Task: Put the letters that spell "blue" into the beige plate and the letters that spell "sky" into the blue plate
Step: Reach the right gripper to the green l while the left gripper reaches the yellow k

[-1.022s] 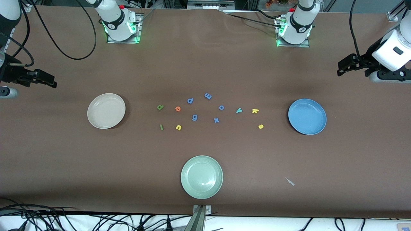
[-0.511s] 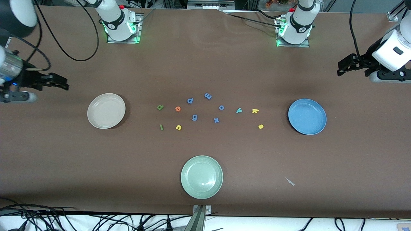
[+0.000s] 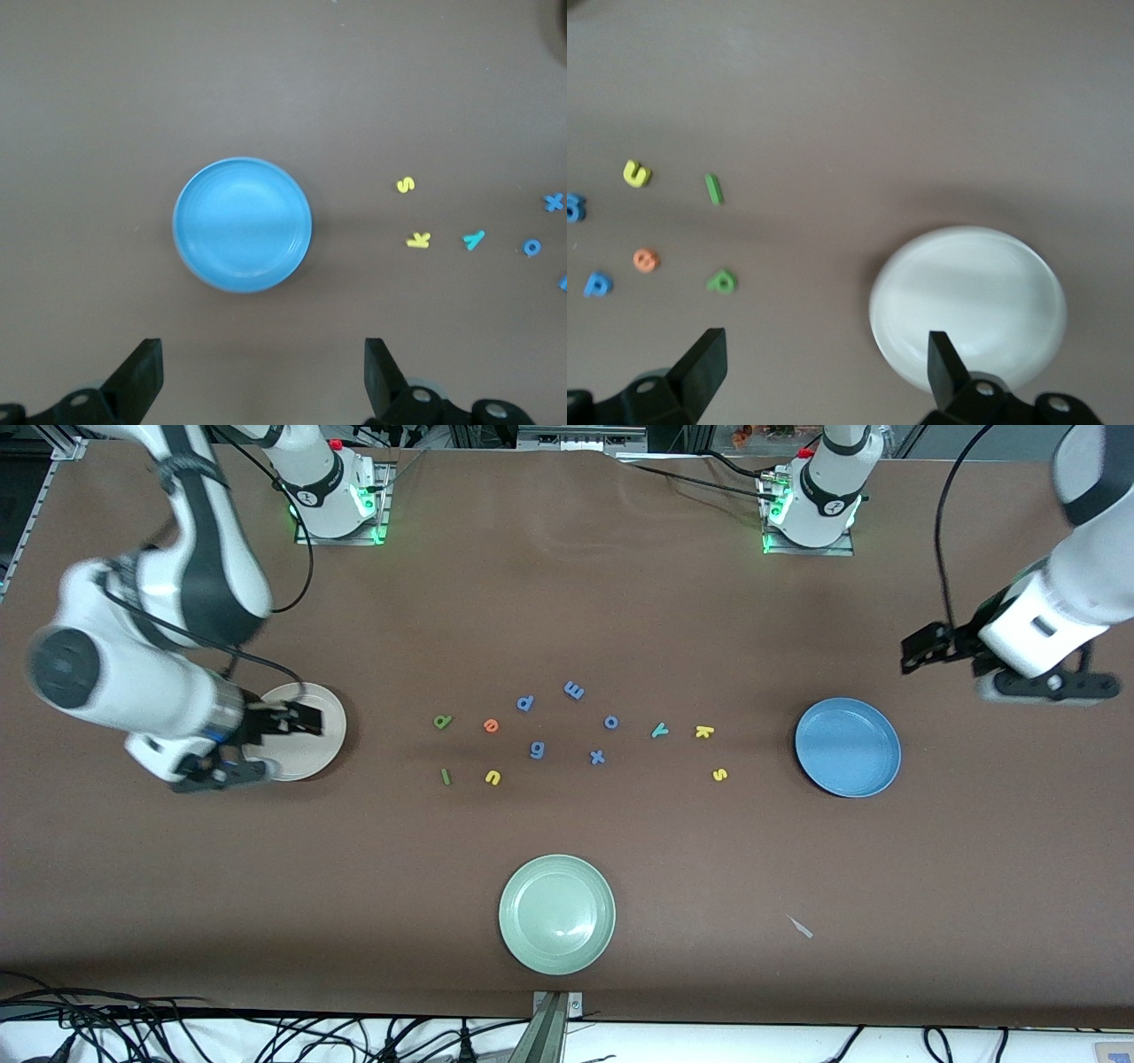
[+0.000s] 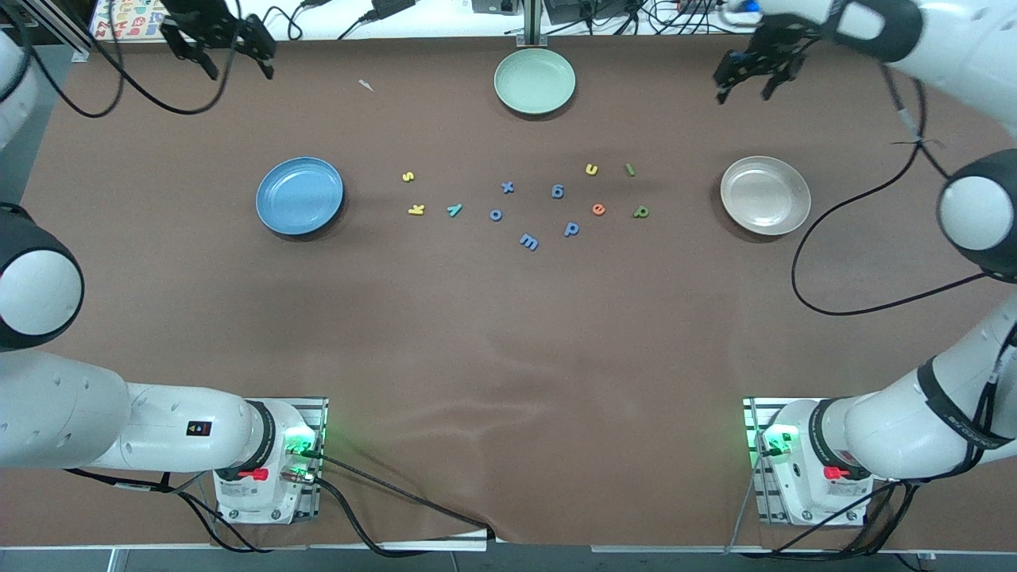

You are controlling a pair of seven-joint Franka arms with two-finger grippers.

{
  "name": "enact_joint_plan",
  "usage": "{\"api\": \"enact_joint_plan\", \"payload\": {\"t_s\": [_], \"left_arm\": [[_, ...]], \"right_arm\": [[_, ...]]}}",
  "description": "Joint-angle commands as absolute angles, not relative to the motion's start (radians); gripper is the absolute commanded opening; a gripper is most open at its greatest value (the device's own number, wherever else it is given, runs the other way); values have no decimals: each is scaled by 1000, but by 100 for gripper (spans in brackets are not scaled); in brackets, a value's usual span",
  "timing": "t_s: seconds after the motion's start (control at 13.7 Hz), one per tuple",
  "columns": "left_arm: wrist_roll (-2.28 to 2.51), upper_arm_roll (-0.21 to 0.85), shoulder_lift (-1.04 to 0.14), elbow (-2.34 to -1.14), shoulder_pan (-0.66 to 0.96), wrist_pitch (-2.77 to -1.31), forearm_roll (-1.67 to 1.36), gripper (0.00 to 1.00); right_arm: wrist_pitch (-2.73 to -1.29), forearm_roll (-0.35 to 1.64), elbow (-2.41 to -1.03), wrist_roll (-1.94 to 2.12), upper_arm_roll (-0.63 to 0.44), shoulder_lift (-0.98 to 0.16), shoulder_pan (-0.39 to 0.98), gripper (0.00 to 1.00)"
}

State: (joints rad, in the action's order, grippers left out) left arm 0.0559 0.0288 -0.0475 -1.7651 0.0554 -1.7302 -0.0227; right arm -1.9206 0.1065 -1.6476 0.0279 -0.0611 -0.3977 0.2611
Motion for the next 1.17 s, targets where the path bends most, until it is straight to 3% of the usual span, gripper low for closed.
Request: {"api": "enact_joint_plan", "payload": {"t_s": [0.0,0.15,0.66,1.09], "left_arm": [[61,26,-40,-1863,96,-1859,-43,100],[61,26,-60,-1920,126,-1963,-43,100],[57,26,-265,-1908,235,-2062,-32,100],[20,25,-446,-1875,327,-2184,-48,98]], "right_arm": [[-2021,115,-1623,20,-71,-503,331,100],[-2097,106,-1626,-47,-71,-564,397,100],[-2284,103,-1634,-100,-71,-673,479,100],[-2315,115,-1637,-104,-71,-727,488,100]]}}
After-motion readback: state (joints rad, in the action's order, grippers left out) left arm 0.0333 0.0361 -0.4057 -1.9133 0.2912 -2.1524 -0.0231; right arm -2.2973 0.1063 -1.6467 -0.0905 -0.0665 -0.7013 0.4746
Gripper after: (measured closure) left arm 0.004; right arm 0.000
